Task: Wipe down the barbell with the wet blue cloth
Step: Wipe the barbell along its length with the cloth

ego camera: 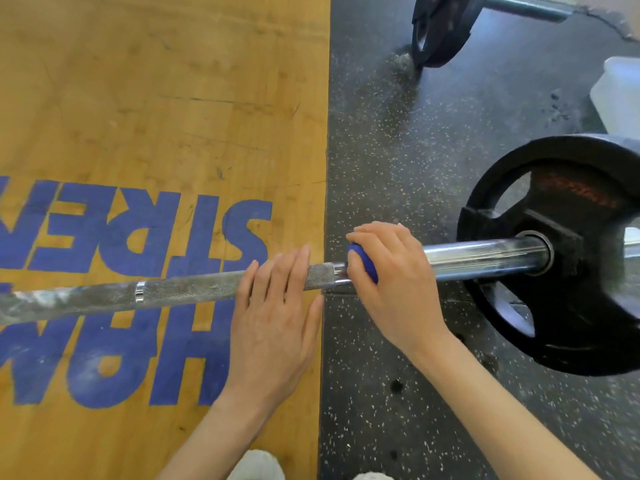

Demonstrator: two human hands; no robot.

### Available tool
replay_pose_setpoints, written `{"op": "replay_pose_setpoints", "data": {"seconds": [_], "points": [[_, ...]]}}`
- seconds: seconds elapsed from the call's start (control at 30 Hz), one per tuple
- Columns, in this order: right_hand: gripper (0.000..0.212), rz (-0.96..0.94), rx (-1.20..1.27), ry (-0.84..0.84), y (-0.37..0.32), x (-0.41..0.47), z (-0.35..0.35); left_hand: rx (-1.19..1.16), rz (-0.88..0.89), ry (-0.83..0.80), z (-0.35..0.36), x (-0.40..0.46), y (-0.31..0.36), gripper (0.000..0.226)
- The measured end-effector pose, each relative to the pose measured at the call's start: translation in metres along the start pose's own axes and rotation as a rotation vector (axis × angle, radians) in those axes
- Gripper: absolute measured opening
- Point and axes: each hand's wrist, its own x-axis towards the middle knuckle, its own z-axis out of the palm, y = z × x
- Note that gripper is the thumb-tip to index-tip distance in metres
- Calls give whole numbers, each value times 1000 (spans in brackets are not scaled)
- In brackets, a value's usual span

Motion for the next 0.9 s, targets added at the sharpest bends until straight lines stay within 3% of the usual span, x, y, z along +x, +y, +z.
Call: {"op": "replay_pose_setpoints", "data": {"seconds": [0.1, 0.23, 0.4, 0.6, 0.77, 0.9], "points": [[34, 180, 7, -152, -4, 15, -3, -1, 1, -26, -5, -7, 3, 55], [32, 19, 56, 27, -2, -22, -4, 55, 23, -33, -9, 2, 3, 54], [25, -35, 4, 25, 3, -53, -3, 96, 60, -91, -6, -3, 2, 53], [29, 68, 34, 61, -5, -50, -5, 33, 75, -96, -12, -29, 10, 47], [30, -36, -10, 73, -7, -105, -6, 24, 105, -129, -20, -41, 13, 46], [25, 90, 56, 44, -9, -71, -9, 25, 116, -154, -22, -47, 13, 45]]}}
